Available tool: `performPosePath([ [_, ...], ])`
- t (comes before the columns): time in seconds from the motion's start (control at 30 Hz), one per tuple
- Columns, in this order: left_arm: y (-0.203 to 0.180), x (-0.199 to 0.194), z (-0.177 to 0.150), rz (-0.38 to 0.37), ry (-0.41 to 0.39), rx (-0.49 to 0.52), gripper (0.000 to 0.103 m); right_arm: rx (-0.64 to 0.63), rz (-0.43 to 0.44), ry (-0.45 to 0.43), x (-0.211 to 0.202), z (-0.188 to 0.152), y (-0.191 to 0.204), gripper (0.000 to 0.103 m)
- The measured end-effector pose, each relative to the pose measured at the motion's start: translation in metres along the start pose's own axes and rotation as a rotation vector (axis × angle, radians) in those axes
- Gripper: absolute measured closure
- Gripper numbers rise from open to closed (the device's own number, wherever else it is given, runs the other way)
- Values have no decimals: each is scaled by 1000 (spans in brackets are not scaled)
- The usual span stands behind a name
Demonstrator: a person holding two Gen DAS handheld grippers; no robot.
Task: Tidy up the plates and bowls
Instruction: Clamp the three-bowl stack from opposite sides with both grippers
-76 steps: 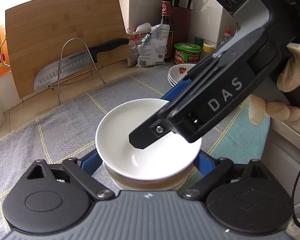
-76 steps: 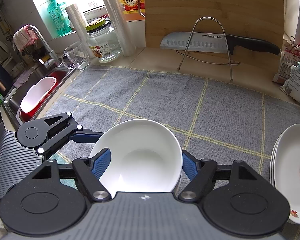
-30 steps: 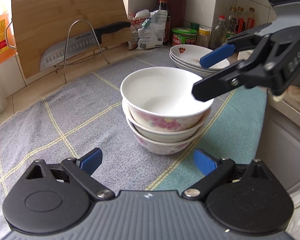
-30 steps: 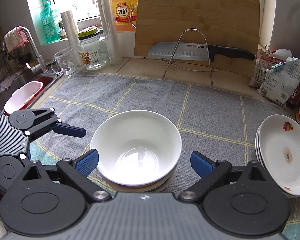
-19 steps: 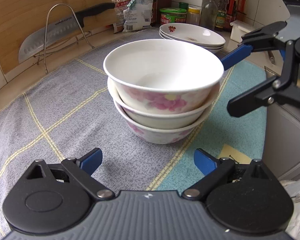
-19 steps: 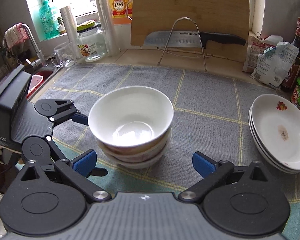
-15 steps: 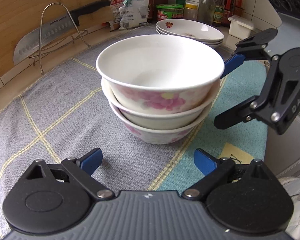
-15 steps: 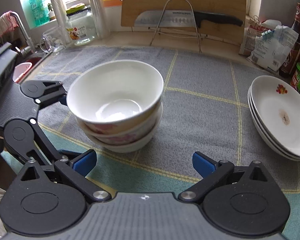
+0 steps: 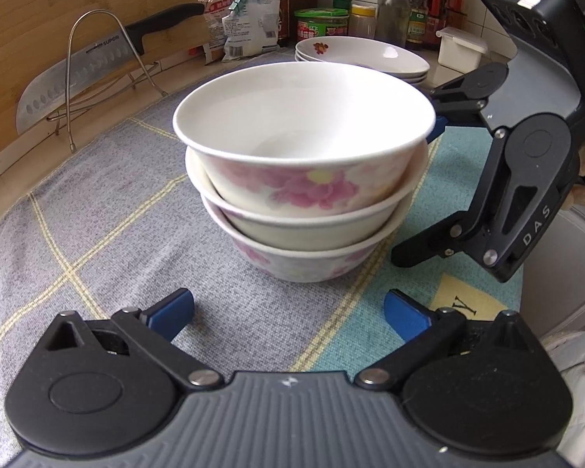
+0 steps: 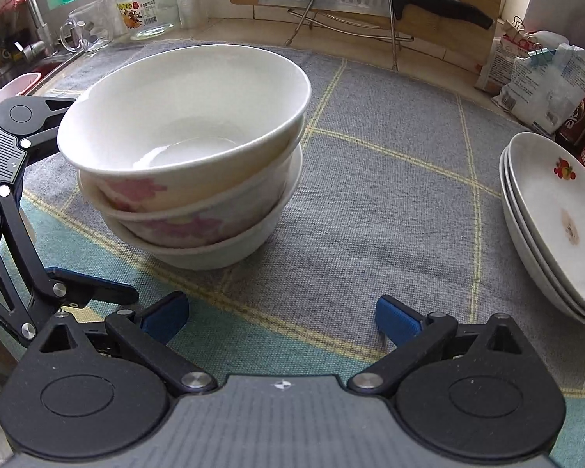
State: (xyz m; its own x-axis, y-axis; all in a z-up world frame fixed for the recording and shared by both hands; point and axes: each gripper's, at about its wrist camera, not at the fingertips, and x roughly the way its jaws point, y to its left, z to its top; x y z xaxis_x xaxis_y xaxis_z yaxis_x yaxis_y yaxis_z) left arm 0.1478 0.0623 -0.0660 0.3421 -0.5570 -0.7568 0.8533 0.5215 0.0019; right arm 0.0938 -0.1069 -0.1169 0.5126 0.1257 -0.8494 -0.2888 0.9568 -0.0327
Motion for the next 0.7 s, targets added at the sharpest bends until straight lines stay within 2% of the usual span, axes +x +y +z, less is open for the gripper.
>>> performPosePath([
  [0.2,-1,-1,-2,5,-27,-7,0,-24,16,-74,-3,-11,-3,0],
  [0.33,6,-5,0,-34,-48,-13,1,-38,25,-55,-2,-4,-4,0],
  [0.47,11,-11,7,-49,-76,62,1,-133,73,-49,-2,5,-3,0],
  [0.7,16,-11,20,-92,-74,159,3,-277,158,-74,-7,28,-1,0],
])
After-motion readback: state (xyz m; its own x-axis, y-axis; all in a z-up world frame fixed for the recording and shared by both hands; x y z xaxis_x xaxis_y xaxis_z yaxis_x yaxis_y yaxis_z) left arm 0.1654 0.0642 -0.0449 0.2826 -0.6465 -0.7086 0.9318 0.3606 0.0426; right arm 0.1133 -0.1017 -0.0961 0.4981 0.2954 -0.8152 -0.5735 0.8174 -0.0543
